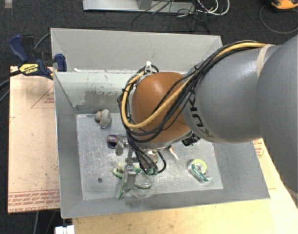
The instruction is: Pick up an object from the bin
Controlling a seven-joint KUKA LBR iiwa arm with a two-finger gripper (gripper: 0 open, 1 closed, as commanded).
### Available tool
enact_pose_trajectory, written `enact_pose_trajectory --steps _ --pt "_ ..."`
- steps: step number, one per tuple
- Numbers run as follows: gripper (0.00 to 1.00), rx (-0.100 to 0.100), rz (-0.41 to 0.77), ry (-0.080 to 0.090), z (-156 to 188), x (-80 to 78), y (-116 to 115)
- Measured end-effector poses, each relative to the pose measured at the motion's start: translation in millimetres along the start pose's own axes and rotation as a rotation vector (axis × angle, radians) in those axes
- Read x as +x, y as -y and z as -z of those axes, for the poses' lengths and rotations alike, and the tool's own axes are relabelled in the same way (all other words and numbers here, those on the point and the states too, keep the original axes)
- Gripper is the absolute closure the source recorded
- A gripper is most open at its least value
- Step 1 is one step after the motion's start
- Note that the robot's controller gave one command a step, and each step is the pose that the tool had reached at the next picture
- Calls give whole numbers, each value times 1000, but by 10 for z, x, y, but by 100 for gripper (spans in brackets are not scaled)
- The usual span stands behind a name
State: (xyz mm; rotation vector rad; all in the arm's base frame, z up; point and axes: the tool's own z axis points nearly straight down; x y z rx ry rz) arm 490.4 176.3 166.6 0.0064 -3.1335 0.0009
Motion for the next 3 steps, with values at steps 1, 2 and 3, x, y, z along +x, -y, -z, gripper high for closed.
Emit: enact_pose_trajectory --steps 1,2,3 --pt "0 -1 -4 8 44 -20 12" --pt "0 -1 165 5 -675 -123 326" --pt "100 -2 342 12 -745 59 214"
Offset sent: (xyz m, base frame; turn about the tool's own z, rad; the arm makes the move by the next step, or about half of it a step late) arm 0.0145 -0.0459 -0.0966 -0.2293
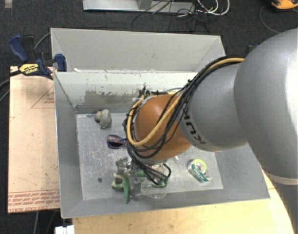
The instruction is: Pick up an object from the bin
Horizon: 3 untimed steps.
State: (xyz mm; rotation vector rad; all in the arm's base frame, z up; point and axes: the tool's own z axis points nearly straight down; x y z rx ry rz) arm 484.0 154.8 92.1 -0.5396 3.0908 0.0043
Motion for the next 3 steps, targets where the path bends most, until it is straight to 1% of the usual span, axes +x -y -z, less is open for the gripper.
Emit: enact_pose_trajectory --steps 1,2,3 --pt "100 0 -1 0 -1 1 1" --pt "100 -4 -32 9 -206 90 221" --pt "100 -1 -17 4 -217 125 253"
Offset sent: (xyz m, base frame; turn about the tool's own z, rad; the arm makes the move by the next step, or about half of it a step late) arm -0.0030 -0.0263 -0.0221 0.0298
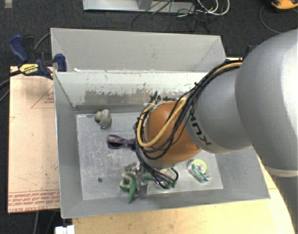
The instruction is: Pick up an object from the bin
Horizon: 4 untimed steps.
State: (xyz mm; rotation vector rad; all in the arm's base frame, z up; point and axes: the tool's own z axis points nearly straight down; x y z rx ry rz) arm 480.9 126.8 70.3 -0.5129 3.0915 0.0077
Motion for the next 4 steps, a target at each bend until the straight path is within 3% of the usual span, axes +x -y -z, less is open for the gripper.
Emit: enact_pose_trajectory --steps 3,4 --pt "100 -5 -55 7 -5 3 -35" --pt "100 -6 -45 7 -7 54 190"
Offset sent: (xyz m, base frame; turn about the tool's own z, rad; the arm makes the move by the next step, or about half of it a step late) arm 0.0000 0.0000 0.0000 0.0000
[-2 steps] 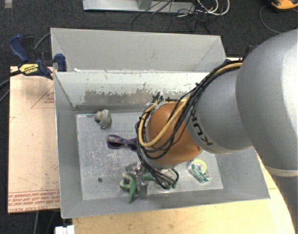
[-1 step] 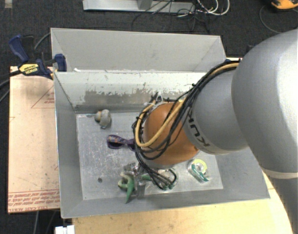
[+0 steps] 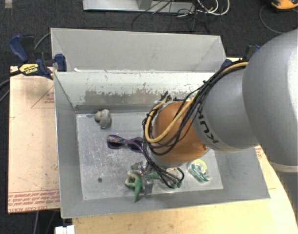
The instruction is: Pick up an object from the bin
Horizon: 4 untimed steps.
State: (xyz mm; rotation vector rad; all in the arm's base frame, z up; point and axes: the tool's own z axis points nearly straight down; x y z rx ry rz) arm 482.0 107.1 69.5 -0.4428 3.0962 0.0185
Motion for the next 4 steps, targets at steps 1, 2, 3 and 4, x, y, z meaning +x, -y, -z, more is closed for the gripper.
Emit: enact_pose_trajectory --steps 1,2,3,4 --pt "100 0 0 0 0 0 0" --pt "100 -1 125 1 81 -165 564" --pt "100 -2 125 1 81 -165 564" --pt "100 -2 88 6 507 -112 541"
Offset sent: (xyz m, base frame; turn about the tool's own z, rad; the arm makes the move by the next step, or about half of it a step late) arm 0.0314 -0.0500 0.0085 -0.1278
